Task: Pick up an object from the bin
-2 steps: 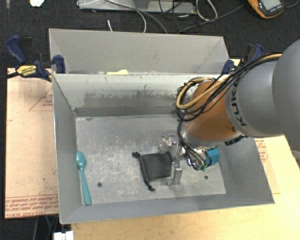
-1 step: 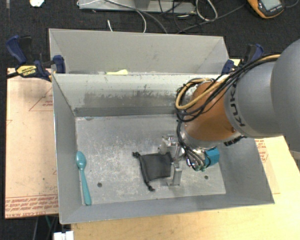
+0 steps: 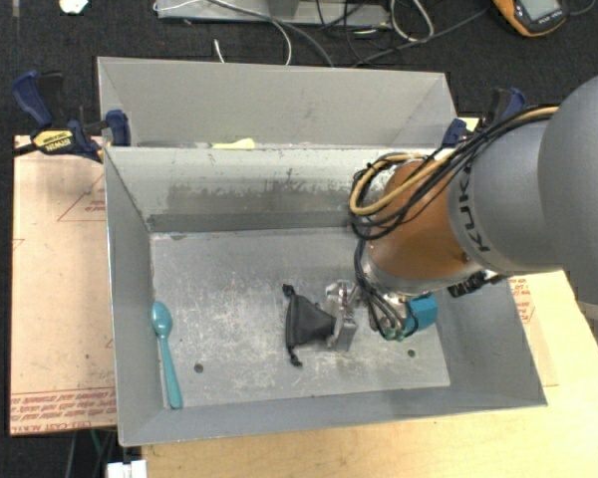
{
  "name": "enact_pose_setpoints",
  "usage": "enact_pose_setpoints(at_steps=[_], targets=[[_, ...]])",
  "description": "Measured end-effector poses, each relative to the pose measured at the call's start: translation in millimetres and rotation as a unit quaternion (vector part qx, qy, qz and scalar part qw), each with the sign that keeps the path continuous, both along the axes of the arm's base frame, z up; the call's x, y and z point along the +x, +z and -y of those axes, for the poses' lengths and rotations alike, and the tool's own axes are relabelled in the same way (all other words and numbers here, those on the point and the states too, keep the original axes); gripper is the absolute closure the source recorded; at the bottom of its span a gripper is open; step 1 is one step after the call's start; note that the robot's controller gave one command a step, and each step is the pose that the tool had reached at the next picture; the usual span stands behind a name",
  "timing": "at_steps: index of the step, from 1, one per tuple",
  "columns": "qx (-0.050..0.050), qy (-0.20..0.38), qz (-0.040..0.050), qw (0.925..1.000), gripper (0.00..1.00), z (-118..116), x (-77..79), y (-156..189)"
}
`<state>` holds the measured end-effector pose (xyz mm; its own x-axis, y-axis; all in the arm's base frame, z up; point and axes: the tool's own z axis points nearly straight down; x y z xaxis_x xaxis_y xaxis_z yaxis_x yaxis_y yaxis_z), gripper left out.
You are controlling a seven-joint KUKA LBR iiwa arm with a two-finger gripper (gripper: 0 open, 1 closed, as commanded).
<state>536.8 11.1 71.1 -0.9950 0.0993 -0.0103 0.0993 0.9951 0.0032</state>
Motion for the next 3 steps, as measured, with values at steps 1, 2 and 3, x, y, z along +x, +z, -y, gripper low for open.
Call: enact_pose_setpoints(at_steps=[1,2,3], targets=[[0.000,0.000,0.0000,1.0000,1.00,0.0,0.0,0.0],[-0.002,0.082,-0.0003,0.9966,1.00,-18.5,6.5,11.4],[-0.003,0.267,0.0017,0.9636,1.00,-71.5,43.2,6.2]])
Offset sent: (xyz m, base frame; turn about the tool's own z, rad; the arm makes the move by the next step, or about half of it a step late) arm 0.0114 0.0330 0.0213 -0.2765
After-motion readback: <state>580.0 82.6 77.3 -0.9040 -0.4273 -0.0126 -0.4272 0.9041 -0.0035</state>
